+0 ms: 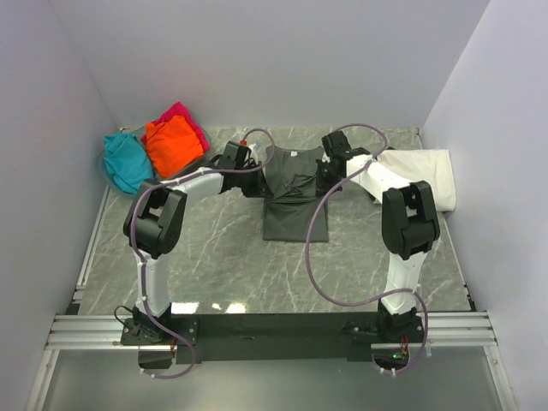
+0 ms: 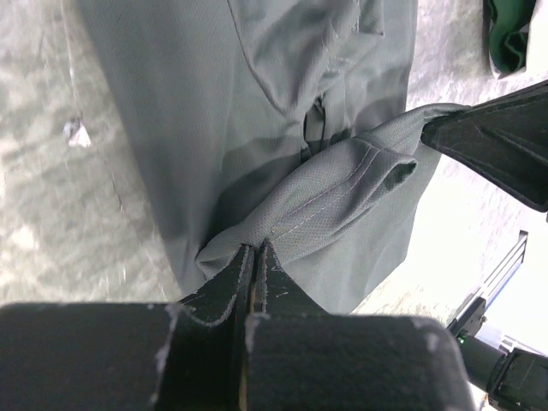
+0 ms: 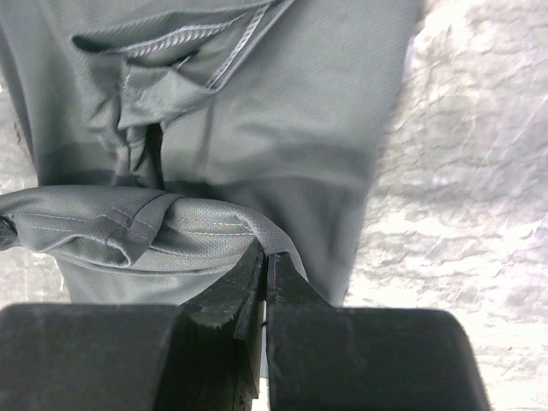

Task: Fold and stack the t-shirts
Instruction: Fold the tshirt

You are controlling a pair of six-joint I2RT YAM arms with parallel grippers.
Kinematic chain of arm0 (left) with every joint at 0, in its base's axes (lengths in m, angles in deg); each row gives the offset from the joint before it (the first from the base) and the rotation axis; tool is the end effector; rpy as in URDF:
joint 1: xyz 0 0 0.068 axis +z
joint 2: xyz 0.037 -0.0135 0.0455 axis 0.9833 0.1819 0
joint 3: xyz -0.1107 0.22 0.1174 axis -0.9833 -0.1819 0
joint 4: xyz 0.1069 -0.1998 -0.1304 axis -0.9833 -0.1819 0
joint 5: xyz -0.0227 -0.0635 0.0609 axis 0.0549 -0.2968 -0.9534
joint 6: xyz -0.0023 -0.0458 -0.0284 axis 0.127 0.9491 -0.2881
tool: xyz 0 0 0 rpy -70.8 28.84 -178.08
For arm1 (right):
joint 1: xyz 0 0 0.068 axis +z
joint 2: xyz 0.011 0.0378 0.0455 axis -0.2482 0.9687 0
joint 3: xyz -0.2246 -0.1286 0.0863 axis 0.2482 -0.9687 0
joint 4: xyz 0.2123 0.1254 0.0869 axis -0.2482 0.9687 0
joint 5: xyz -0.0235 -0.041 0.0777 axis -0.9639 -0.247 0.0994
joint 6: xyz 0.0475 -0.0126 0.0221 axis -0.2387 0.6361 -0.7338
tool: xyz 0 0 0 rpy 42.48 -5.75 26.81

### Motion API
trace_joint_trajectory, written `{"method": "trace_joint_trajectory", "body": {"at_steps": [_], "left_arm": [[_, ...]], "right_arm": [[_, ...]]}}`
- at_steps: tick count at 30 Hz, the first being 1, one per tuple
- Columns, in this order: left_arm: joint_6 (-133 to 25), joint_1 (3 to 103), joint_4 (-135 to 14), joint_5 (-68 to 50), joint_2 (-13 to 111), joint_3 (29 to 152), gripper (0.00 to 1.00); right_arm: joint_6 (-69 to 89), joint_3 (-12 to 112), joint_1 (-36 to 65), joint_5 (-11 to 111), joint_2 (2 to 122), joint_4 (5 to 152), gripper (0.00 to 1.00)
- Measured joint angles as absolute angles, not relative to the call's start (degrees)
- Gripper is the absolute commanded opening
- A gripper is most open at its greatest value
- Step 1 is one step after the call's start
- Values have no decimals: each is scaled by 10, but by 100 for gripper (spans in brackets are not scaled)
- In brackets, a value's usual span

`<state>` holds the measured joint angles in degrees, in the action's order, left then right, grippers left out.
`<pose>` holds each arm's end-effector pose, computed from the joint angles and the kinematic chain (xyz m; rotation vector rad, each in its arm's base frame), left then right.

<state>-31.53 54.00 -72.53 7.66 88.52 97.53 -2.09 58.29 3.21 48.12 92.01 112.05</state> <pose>0.3894 -0.2026 0.1815 0.0472 2.5134 -0.9818 0.3922 0.1279 0.2045 -0.0007 2.6793 0.3388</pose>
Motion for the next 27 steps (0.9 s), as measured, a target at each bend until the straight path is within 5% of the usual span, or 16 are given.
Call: {"method": "trace_joint_trajectory", "body": {"at_steps": [13, 14, 15, 16, 19, 27], "left_arm": [[-321, 554, -731, 86, 937, 1015, 2], [-321, 555, -733, 85, 937, 1018, 6], [-321, 556, -734, 83, 937, 1021, 13], [-321, 556, -734, 79, 937, 1024, 29], [-320, 557, -731, 57, 934, 1030, 53], [-313, 532, -709, -62, 806, 956, 58]], "right_arm": [[-18, 612, 26, 482, 964, 1127, 0], [-18, 613, 26, 482, 965, 1127, 4], [-19, 614, 26, 482, 966, 1127, 19], [-21, 614, 26, 482, 966, 1127, 27], [-17, 615, 26, 478, 963, 1127, 49], [-3, 574, 24, 475, 858, 1130, 54]]}}
